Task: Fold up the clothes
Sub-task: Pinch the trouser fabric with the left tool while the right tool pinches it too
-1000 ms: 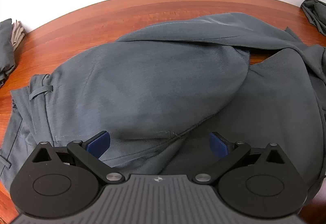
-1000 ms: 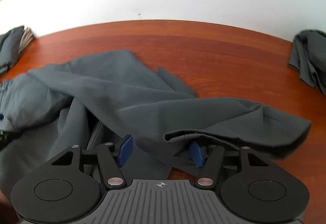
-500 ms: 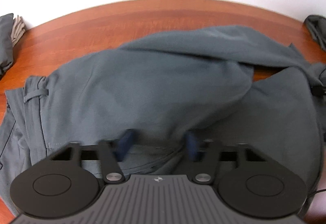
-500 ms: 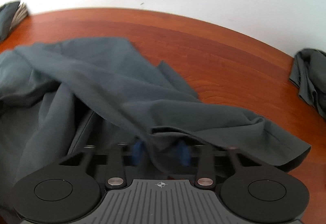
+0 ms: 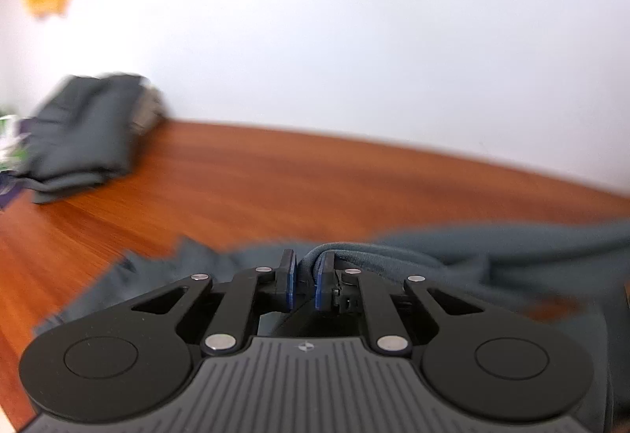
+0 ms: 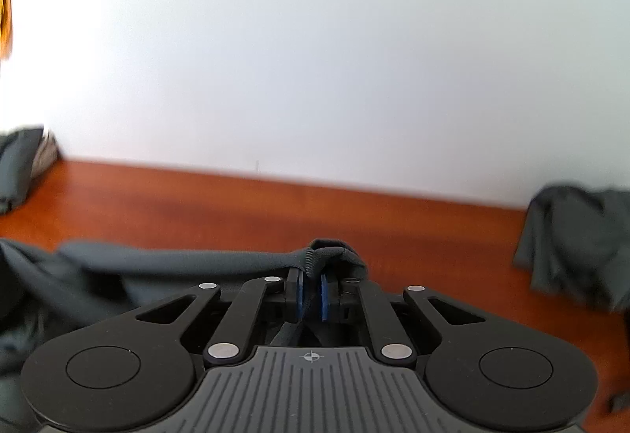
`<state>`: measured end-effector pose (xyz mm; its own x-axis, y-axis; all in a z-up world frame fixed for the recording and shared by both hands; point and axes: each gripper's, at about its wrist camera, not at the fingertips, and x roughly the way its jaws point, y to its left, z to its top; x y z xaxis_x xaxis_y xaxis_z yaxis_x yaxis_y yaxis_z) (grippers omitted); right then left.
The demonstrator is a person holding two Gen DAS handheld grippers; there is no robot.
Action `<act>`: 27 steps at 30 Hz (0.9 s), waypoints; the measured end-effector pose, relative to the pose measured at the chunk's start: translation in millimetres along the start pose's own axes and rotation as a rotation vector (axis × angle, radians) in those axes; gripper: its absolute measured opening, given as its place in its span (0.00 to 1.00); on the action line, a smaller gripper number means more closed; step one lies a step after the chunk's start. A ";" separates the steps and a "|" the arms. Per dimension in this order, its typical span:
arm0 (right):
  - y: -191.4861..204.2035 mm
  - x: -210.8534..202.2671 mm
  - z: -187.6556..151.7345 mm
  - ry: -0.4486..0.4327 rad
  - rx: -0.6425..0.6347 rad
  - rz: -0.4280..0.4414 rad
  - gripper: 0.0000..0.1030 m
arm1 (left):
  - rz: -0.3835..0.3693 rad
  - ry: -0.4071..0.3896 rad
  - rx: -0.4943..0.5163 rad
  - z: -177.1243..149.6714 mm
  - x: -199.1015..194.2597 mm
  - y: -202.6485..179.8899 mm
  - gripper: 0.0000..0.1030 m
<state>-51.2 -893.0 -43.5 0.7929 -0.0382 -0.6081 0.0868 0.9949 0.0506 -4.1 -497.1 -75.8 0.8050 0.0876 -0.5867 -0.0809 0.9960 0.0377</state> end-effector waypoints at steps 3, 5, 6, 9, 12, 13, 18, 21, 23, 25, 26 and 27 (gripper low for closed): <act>-5.9 -14.5 27.5 -0.046 0.022 -0.005 0.10 | 0.067 -0.067 -0.075 23.5 -6.9 19.7 0.12; -10.0 -18.7 42.0 -0.060 0.033 -0.012 0.09 | 0.101 -0.109 -0.105 38.4 -11.7 30.5 0.12; -11.9 -20.5 46.9 -0.064 0.039 -0.017 0.09 | 0.116 -0.130 -0.119 45.7 -14.0 35.7 0.12; -15.9 -26.6 57.0 -0.085 0.046 -0.053 0.09 | 0.166 -0.191 -0.145 66.6 -17.9 49.0 0.02; -23.2 -33.4 59.3 -0.087 0.081 -0.073 0.09 | 0.198 -0.225 -0.137 85.3 -17.4 60.7 0.02; -24.6 -34.9 57.7 -0.077 0.090 -0.075 0.09 | 0.196 -0.217 -0.140 89.6 -15.4 65.0 0.02; -18.0 -47.1 38.4 -0.016 0.079 -0.114 0.09 | 0.109 -0.091 -0.131 84.5 1.8 79.0 0.03; -17.1 -58.2 28.9 0.015 0.095 -0.141 0.09 | 0.020 0.012 -0.123 70.2 12.1 86.9 0.10; -15.2 -64.9 23.4 0.031 0.099 -0.162 0.09 | -0.017 0.068 -0.102 56.8 13.4 89.3 0.16; -12.7 -71.8 18.4 0.045 0.101 -0.181 0.09 | -0.037 0.110 -0.075 40.7 10.5 91.2 0.26; -11.3 -73.5 16.3 0.051 0.101 -0.186 0.09 | -0.044 0.133 -0.073 32.6 7.3 93.6 0.29; -9.9 -75.1 14.2 0.057 0.102 -0.191 0.09 | -0.054 0.156 -0.078 23.9 4.6 97.0 0.34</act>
<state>-103.1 -901.3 12.9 0.7209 -0.2171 -0.6582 0.2950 0.9555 0.0080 5.8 -399.6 -55.6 0.7089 0.0247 -0.7049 -0.0905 0.9943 -0.0561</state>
